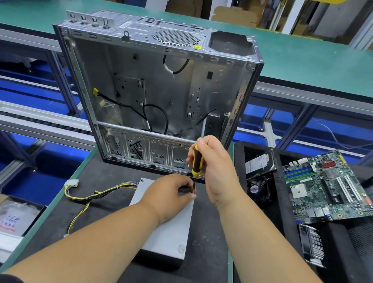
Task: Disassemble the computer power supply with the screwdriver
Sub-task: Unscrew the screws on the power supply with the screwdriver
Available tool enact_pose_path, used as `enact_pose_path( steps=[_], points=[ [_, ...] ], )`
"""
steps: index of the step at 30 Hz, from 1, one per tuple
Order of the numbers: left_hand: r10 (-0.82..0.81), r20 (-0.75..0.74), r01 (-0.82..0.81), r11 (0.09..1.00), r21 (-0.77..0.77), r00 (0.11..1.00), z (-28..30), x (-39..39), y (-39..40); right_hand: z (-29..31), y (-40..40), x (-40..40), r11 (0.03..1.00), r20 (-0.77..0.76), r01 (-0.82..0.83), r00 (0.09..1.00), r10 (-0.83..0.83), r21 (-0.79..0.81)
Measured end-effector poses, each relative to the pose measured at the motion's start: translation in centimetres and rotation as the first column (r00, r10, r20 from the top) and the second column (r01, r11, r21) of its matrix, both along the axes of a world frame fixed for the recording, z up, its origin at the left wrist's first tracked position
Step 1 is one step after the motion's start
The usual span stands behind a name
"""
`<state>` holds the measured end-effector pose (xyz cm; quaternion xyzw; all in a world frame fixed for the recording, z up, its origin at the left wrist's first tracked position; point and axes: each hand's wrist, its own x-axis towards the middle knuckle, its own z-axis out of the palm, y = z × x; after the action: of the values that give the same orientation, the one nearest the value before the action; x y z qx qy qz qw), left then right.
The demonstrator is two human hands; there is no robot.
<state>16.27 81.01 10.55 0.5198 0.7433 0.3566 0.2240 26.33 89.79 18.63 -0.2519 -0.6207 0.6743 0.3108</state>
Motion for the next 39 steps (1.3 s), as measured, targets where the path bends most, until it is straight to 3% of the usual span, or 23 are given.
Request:
enact_pose_path(
  steps=[3,10,16,22,28,32,39],
  points=[
    [0.001,-0.007,-0.002,1.0,-0.011,1.0,0.1,0.0,0.0,0.3,0.3,-0.1,0.999,0.019,-0.013,1.0,0.014,-0.049],
    [0.001,-0.021,-0.002,1.0,-0.013,1.0,0.0,-0.1,0.0,0.1,-0.3,-0.6,0.982,-0.096,-0.065,0.994,0.048,-0.177],
    [0.005,-0.007,-0.005,1.0,-0.002,1.0,-0.2,-0.1,0.2,0.2,0.0,-0.1,0.998,-0.064,-0.047,0.997,0.045,-0.04],
    [0.001,-0.005,-0.001,1.0,-0.013,1.0,-0.2,-0.1,0.2,0.5,0.6,0.1,0.998,0.03,-0.039,0.999,0.041,-0.043],
    [0.002,0.003,-0.002,1.0,-0.009,1.0,-0.2,-0.1,0.2,0.3,0.0,-0.1,0.989,-0.067,-0.034,0.997,0.025,-0.141],
    [0.01,0.007,-0.01,1.0,0.002,1.0,-0.4,-0.1,0.2,0.2,0.0,0.2,1.0,-0.033,0.002,0.999,-0.002,-0.011],
    [-0.003,-0.026,0.003,1.0,-0.007,1.0,-0.5,-0.2,0.2,-0.1,0.2,0.7,1.0,-0.07,-0.005,0.998,0.004,-0.015]
  ],
)
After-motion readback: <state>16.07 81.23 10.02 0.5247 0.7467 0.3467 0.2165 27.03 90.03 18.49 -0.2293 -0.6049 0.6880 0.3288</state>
